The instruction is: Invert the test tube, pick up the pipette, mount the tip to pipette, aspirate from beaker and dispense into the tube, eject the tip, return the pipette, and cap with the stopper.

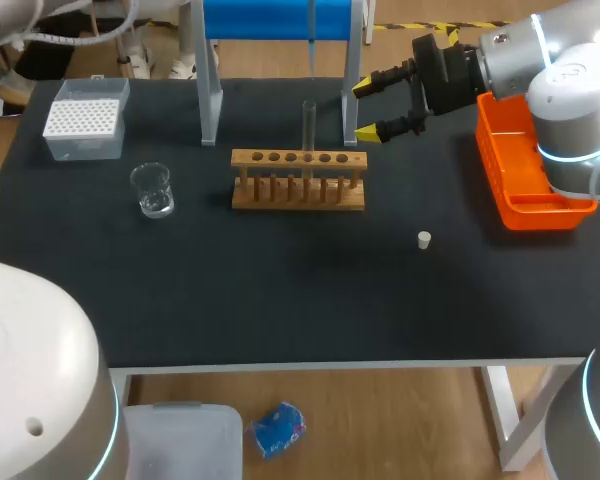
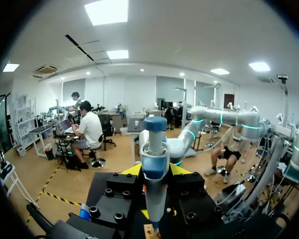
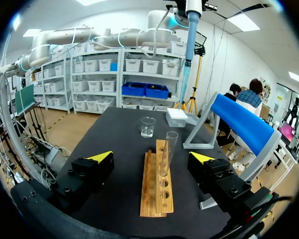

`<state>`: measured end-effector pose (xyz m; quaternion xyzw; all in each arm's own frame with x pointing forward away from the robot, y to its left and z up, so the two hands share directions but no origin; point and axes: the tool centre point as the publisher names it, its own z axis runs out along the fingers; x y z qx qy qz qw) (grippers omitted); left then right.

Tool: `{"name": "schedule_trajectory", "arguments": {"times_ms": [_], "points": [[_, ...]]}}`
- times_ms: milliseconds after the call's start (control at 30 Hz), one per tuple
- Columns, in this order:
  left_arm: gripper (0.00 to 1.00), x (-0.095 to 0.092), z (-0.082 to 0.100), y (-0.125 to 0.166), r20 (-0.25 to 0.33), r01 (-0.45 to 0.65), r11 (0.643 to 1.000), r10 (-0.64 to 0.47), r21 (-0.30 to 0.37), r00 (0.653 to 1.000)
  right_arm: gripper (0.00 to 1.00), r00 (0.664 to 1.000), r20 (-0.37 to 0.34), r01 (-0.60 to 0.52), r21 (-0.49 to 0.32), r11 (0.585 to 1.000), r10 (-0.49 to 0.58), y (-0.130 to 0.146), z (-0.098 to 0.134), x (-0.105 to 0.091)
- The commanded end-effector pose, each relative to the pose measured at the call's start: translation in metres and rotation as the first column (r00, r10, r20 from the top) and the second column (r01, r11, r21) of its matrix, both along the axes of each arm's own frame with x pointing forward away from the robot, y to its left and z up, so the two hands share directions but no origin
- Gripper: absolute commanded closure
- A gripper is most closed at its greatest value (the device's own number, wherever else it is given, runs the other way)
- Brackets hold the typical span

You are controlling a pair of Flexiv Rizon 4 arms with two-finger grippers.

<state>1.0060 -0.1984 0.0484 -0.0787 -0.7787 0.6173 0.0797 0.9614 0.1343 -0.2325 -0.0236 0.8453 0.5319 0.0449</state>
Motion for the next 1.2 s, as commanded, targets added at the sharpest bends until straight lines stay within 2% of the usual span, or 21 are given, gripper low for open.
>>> {"name": "schedule_trajectory", "arguments": {"times_ms": [33, 433, 1200], "points": [[1.00, -0.002, -0.004, 0.003, -0.005, -0.008, 1.000, 0.008, -0.006, 1.000, 0.00, 1.000, 0.001, -0.001, 0.001, 1.000, 0.001, 0.000, -0.001, 0.000], [1.00, -0.001, -0.013, 0.002, -0.008, -0.012, 1.000, 0.012, -0.012, 1.000, 0.00, 1.000, 0.001, -0.001, 0.001, 1.000, 0.001, 0.000, -0.001, 0.000], [1.00, -0.003, -0.043, 0.000, -0.016, -0.009, 1.000, 0.009, -0.018, 1.000, 0.00, 1.000, 0.001, -0.001, 0.001, 1.000, 0.001, 0.000, -0.001, 0.000]]}}
